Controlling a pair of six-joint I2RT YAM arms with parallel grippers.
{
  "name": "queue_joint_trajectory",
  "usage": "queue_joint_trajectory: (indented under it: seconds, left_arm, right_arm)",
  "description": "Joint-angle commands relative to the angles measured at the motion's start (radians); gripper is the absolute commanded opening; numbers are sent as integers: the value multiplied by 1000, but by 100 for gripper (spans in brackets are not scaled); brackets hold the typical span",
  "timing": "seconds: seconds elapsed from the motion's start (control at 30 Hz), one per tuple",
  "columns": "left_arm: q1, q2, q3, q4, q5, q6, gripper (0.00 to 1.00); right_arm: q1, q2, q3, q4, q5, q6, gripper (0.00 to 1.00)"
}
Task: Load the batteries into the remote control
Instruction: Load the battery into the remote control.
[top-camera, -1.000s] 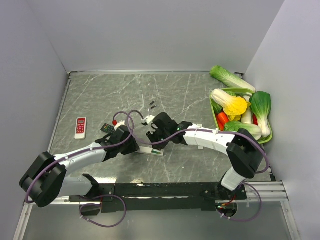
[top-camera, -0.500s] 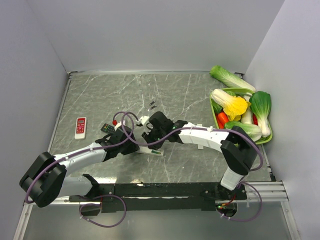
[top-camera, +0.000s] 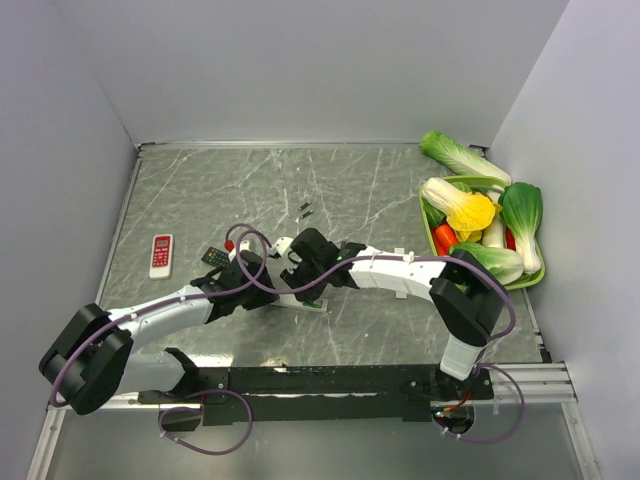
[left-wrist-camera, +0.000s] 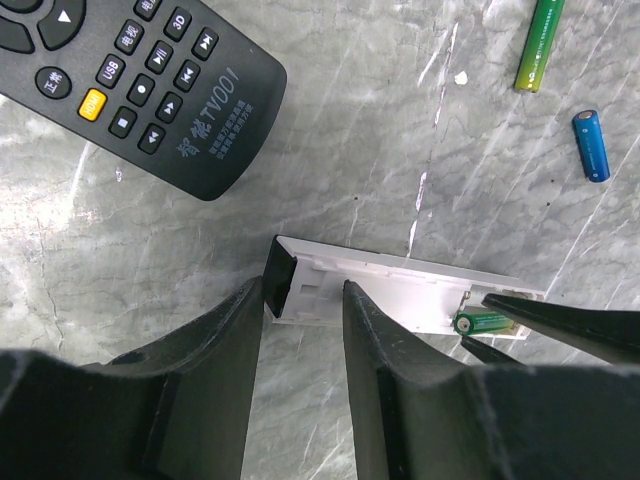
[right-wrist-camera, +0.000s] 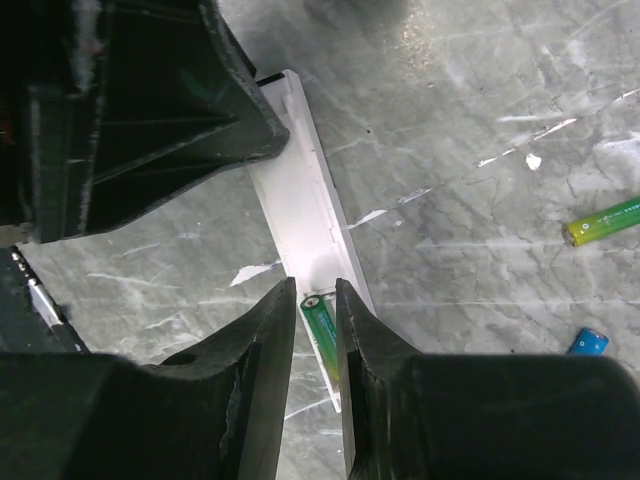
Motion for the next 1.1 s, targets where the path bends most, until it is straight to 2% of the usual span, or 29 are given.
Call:
queue_joint_trajectory:
  seconds: [0.0,0.33,0.57,1.07]
  left_arm:
    - [-8,15,-15,-60,-8,24,42]
    - [-8,21,-14,-60,-7,26,42]
    - [-8,15,-17,-60,-8,22,42]
    - [-8,7,-18,-64,-10,19,42]
  right_arm:
    - [12,37,38,-16,27,-23,30]
    - [15,43,23,-24,24,-21,29]
    - [20,23,-3,-20,15,-18,25]
    - [27,9,-37,-9,7,-4,24]
